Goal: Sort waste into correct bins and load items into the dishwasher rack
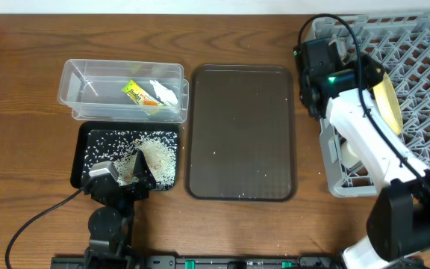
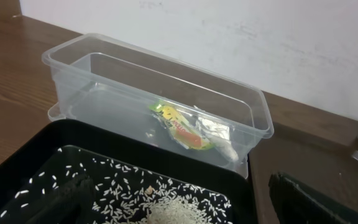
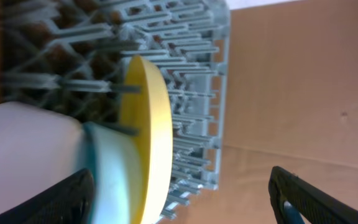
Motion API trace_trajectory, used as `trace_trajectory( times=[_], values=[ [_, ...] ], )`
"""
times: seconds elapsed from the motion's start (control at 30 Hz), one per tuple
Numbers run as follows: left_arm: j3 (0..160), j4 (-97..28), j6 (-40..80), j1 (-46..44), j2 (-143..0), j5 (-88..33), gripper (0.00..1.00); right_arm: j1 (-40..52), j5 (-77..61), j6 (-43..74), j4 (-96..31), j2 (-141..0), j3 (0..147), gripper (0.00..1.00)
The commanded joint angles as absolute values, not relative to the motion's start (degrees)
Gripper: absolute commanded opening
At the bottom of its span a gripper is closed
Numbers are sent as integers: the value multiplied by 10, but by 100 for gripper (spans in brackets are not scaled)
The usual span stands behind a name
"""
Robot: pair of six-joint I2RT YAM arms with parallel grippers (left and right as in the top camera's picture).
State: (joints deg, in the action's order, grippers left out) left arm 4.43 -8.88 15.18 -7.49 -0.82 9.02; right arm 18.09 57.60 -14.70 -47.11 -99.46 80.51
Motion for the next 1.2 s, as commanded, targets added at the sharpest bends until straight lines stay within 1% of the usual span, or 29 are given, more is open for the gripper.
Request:
trace_trajectory(
  times=[0.0, 0.03, 0.13, 0.2, 0.23, 0.3, 0.5, 0.6, 0.7, 0.83, 0.93, 1.03, 1.17],
  values=[
    [29, -93, 153, -71, -6, 95, 92, 218, 441, -46, -503, -914, 806, 88],
    [29, -93, 153, -71, -6, 95, 92, 229, 387, -30, -520, -888, 806, 88],
    [29, -93, 153, -71, -6, 95, 92, 262, 225, 31, -557, -809, 806, 92],
    [29, -93, 153, -71, -6, 95, 92, 279, 114, 65, -564, -758, 806, 99],
    [29, -93, 153, -71, -6, 95, 92, 288, 51, 79, -563, -729, 806, 99],
    [29, -93, 153, -71, -6, 95, 92, 298, -18, 101, -555, -685, 806, 99],
    [29, -93, 153, -71, -6, 95, 92, 304, -137, 146, -556, -585, 806, 99],
    [29, -93, 153, -71, -6, 95, 92, 304, -136, 142, -583, -548, 806, 99],
    [29, -93, 153, -71, -6, 95, 92, 303, -104, 102, -633, -514, 806, 99],
    [29, -93, 153, -71, -6, 95, 92, 304, -35, 62, -667, -475, 806, 99],
    [29, -93, 153, -71, -6, 95, 92, 303, 27, 59, -691, -457, 804, 99],
    [29, -93, 153, -71, -6, 95, 92, 277, 74, 59, -678, -434, 787, 99],
    [29, -93, 153, -71, -6, 95, 92, 220, 79, 55, -595, -375, 707, 99]
  ],
)
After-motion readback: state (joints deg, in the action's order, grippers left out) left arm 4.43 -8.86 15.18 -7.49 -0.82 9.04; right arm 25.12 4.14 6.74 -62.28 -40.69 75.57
